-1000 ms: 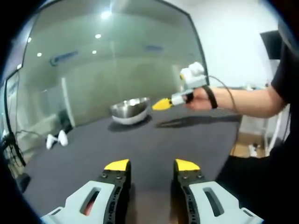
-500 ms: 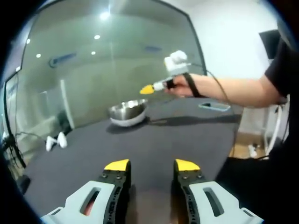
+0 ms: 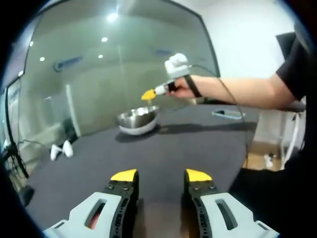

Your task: Pick up the QQ candy scattered on the table and place it into the stainless steel bowl on the table

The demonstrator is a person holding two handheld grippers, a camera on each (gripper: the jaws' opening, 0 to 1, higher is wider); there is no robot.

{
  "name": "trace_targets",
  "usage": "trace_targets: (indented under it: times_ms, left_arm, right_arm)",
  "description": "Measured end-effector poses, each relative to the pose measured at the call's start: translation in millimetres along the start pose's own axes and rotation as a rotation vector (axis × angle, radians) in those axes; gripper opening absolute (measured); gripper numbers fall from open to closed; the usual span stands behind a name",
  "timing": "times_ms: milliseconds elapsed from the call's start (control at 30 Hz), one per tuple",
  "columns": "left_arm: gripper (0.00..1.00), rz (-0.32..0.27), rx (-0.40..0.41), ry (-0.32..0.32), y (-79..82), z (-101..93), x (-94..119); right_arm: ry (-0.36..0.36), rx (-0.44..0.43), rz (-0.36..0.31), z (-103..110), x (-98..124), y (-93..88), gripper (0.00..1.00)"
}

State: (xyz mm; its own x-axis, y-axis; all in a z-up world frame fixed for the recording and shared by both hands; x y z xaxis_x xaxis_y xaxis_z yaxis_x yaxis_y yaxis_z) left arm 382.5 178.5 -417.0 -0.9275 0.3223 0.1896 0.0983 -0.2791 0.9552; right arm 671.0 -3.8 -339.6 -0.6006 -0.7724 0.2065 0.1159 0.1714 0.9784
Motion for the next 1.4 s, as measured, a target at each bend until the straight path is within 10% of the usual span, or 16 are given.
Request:
trace_targets:
  times_ms: [767,1100,1400]
  left_arm:
    - [0.38,-0.022,-0.013,-0.022,5.8,-7.2,-3]
    - [0.39,-0.045,0.017,0.024,11.2,1.9,-8]
    - [0.39,-0.052,0.018,0.017,13.8,-3.2,-9]
  right_arm:
    - [0.104,-0.050,-0.116,41,84,-0.6,0.23]
    - [0.159,0.094,-0.031,78,144,-52.2,0.29]
    - [0.110,0.026,-0.084,83,180,-71.3,0.28]
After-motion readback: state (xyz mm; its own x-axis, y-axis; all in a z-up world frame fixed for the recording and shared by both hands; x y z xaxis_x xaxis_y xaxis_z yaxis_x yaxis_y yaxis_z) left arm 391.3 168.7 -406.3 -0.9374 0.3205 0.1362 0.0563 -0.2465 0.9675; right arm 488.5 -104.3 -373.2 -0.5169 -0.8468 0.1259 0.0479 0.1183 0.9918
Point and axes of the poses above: the point that each gripper's makers call its tool centre point, and the gripper's own axes: x roughly backward along the fingers, z roughly to its left, y roughly out of its top, the point moved 4 cm from there along x, roughly backward along the fingers, and after that the axes turned 15 degrees about y, right-handed, at the moved point
